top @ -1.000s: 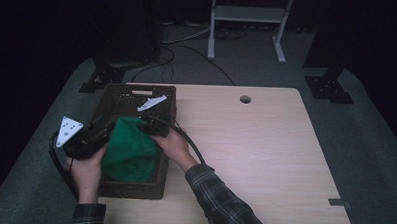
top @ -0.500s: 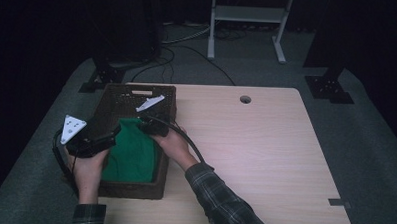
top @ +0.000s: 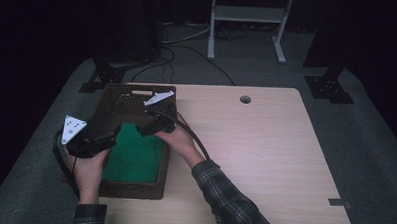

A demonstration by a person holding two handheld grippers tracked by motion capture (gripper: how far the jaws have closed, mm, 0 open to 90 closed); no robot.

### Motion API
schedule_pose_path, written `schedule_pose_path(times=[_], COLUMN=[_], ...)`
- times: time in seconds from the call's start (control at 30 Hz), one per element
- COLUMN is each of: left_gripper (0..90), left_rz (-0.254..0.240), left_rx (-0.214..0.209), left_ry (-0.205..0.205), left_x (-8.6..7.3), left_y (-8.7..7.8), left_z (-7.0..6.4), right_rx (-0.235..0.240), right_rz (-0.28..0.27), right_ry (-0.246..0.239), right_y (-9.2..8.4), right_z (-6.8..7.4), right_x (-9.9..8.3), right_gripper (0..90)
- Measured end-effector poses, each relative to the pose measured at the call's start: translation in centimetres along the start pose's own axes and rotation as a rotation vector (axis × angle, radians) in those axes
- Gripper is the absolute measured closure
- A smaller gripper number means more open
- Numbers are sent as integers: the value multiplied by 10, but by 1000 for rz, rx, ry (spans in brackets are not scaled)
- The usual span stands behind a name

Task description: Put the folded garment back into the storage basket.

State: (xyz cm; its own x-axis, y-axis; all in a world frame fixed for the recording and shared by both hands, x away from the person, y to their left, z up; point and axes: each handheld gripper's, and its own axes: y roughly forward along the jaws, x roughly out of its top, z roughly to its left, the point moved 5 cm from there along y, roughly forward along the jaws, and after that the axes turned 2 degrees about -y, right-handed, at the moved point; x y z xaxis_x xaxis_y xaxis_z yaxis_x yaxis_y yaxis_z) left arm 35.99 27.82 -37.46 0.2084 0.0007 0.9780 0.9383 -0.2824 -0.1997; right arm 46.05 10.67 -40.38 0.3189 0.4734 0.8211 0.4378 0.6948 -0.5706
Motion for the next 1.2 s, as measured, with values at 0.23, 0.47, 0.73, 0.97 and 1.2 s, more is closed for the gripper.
schedule_pose_path(times=[0.23,0.47,0.73,0.97,1.2], left_gripper=[23,0,0,0,0], left_rz=[1,14,30,30,18], left_rx=[11,-3,9,-1,-21], left_ry=[-1,-6,6,7,5], left_x=[0,-1,-2,0,4], left_y=[2,4,6,6,3], left_z=[1,0,-2,-4,-12], right_rx=[-25,-85,-191,-255,-270], right_rz=[-53,-92,-121,-82,-85], right_ry=[-17,6,57,118,211], right_y=[-48,-118,-207,-265,-306], right_z=[-13,-46,-82,-102,-113], right_x=[-8,-36,-87,-149,-214], right_gripper=[0,0,0,0,0])
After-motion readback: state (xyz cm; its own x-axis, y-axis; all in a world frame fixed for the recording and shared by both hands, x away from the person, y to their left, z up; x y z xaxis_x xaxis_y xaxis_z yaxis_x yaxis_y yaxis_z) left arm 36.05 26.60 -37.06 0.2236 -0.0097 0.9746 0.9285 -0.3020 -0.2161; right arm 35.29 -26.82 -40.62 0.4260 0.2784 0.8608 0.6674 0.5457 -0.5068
